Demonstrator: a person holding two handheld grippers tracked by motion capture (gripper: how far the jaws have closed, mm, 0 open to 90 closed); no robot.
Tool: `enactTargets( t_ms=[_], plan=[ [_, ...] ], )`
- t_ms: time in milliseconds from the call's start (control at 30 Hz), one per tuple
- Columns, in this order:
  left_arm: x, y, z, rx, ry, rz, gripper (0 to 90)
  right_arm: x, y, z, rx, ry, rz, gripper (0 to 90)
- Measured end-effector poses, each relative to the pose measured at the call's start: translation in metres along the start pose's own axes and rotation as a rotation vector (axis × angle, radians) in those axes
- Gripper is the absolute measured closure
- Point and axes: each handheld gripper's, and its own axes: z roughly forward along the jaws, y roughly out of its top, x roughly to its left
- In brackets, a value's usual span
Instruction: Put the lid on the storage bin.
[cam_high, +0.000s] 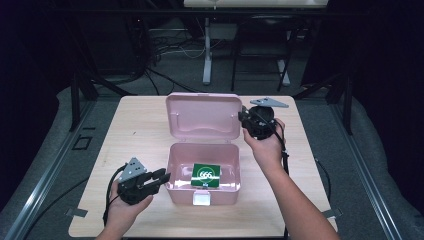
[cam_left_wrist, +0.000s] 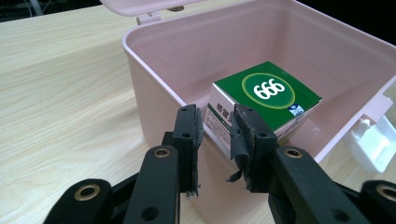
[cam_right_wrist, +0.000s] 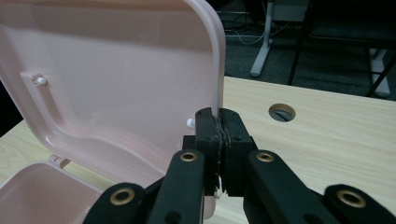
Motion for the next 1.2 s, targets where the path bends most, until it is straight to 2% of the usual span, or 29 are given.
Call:
enactTargets(
  t_ms=[333,567,700,767,967,1167,1200],
  plan=[
    [0.000,0.000,0.000,-0.001,0.002,0.000,71.6,0.006,-0.007,-0.011,-0.032,-0.007,-0.031,87.4],
    [0.000,0.000,0.000,0.001,0.002,-0.002,71.6,0.005,-0.016,-0.019,-0.062,0.021,0.001,86.3],
    [0.000,0.000,0.000,0.001,0.002,-0.003,71.6,0.012,-0.020,-0.025,-0.071,-0.003,-0.041,86.7],
    [0.000,0.000,0.000,0.001,0.002,-0.004,71.6,0.012,-0.020,-0.026,-0.074,-0.005,-0.047,86.7],
    [0.000,0.000,0.000,0.002,0.001,-0.004,71.6,0.009,-0.028,-0.032,-0.095,0.034,0.001,85.4],
    [0.001,0.000,0.000,-0.001,-0.004,-0.008,71.4,0.010,-0.035,-0.036,-0.117,0.046,0.022,84.4],
    [0.001,0.000,0.000,0.000,-0.005,-0.009,71.3,0.008,-0.038,-0.038,-0.126,0.062,0.042,84.0]
  ],
)
